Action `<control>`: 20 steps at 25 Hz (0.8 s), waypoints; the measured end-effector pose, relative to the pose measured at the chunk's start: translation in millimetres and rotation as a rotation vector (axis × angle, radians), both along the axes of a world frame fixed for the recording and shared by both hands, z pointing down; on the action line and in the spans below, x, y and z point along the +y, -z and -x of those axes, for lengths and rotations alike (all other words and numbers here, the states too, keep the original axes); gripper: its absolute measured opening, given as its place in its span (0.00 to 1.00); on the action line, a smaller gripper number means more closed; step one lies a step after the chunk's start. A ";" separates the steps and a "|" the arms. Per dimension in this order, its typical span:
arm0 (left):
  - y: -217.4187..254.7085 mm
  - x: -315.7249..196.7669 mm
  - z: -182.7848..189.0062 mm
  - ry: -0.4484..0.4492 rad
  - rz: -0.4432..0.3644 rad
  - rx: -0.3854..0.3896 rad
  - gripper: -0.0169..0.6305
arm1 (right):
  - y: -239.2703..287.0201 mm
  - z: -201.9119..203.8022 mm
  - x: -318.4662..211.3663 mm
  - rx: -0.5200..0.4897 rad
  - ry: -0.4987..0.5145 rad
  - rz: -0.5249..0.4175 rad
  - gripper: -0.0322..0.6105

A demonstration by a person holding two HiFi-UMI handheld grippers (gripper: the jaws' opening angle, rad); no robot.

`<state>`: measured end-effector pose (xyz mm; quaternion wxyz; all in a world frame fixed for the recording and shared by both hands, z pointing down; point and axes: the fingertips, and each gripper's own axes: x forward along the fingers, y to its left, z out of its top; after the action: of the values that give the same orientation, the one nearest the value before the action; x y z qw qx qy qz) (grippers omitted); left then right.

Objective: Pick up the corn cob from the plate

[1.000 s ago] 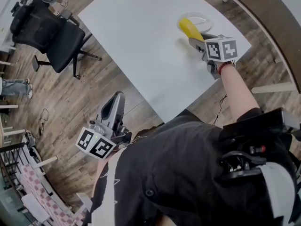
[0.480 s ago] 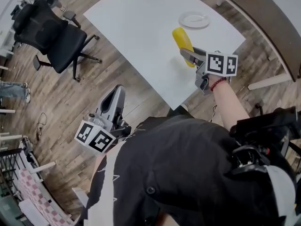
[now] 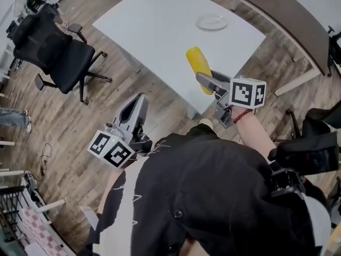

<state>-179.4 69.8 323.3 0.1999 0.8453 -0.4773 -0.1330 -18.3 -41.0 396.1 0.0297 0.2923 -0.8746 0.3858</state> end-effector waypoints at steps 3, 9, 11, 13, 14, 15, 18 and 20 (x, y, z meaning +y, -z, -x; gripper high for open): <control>-1.3 15.8 -1.4 -0.058 -0.009 0.004 0.05 | 9.6 -1.7 30.5 -0.076 -0.052 0.008 0.43; 0.5 32.1 -2.7 -0.140 -0.009 0.014 0.05 | 21.5 -13.1 70.1 -0.135 -0.149 0.020 0.43; -0.1 36.6 -4.4 -0.161 -0.001 0.025 0.05 | 20.9 -19.3 80.9 -0.124 -0.175 0.016 0.43; -1.1 39.1 -7.6 -0.181 0.014 0.050 0.05 | 19.6 -24.8 89.0 -0.113 -0.191 0.027 0.43; -1.7 40.9 -9.9 -0.190 0.022 0.064 0.05 | 18.9 -27.5 93.5 -0.113 -0.196 0.039 0.43; -2.4 44.1 -12.7 -0.199 0.031 0.074 0.05 | 18.2 -29.8 98.7 -0.117 -0.199 0.054 0.43; -5.1 58.8 -20.7 -0.212 0.046 0.071 0.05 | 21.1 -30.3 110.1 -0.167 -0.178 0.084 0.43; -6.1 67.4 -21.9 -0.208 0.046 0.055 0.05 | 27.2 -26.8 110.7 -0.210 -0.152 0.079 0.43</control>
<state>-157.5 137.2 329.3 0.2449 0.8816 -0.3841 -0.1237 8.5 69.7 369.0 -0.0801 0.3144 -0.8324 0.4494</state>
